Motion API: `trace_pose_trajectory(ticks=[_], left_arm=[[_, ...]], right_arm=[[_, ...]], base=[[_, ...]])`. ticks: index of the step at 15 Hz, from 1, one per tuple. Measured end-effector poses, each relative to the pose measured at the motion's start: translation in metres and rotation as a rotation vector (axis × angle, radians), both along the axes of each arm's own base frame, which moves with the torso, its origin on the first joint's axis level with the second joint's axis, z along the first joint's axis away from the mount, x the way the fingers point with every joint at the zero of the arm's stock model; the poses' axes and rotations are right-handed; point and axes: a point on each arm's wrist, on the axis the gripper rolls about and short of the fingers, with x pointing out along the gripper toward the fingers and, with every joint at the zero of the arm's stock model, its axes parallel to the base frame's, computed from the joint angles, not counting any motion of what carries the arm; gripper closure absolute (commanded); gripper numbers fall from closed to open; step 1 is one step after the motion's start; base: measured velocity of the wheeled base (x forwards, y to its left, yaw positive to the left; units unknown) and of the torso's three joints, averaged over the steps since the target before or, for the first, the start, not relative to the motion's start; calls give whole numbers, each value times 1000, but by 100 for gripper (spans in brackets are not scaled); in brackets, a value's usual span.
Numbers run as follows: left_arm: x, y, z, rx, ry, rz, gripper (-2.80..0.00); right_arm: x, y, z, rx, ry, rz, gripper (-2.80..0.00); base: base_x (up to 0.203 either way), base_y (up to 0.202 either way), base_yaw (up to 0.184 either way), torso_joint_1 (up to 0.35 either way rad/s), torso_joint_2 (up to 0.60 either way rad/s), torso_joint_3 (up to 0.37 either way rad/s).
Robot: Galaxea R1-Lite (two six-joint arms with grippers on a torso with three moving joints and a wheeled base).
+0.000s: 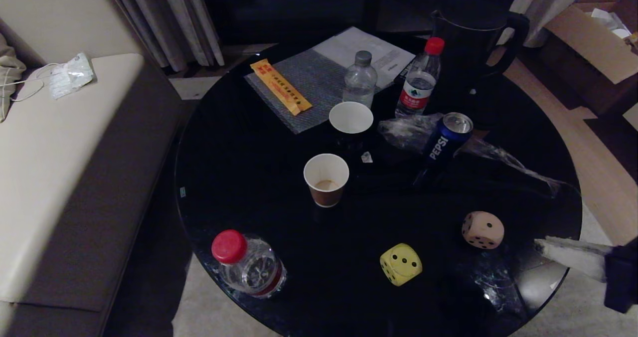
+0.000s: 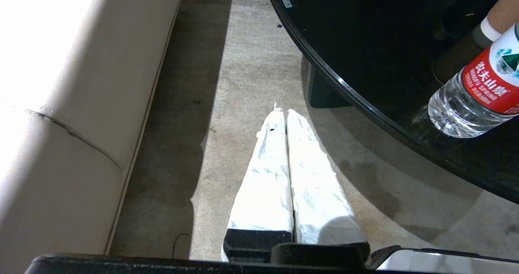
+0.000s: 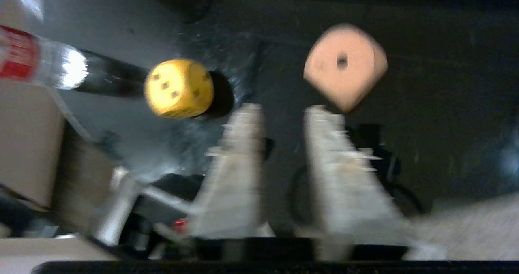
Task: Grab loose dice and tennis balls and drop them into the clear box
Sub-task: Pick up toys out of the box
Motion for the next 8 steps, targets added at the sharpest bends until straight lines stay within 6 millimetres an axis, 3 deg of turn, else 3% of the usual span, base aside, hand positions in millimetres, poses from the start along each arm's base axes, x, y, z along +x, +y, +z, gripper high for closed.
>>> trace_pose_trajectory(ticks=[3, 8], left_arm=[[0, 0, 0, 0, 0, 0, 0], [0, 0, 0, 0, 0, 0, 0]], right_arm=[[32, -3, -12, -102, 21, 22, -280], [61, -21, -25, -255, 28, 70, -280]], base=[[0, 0, 0, 0, 0, 0], [0, 0, 0, 0, 0, 0]])
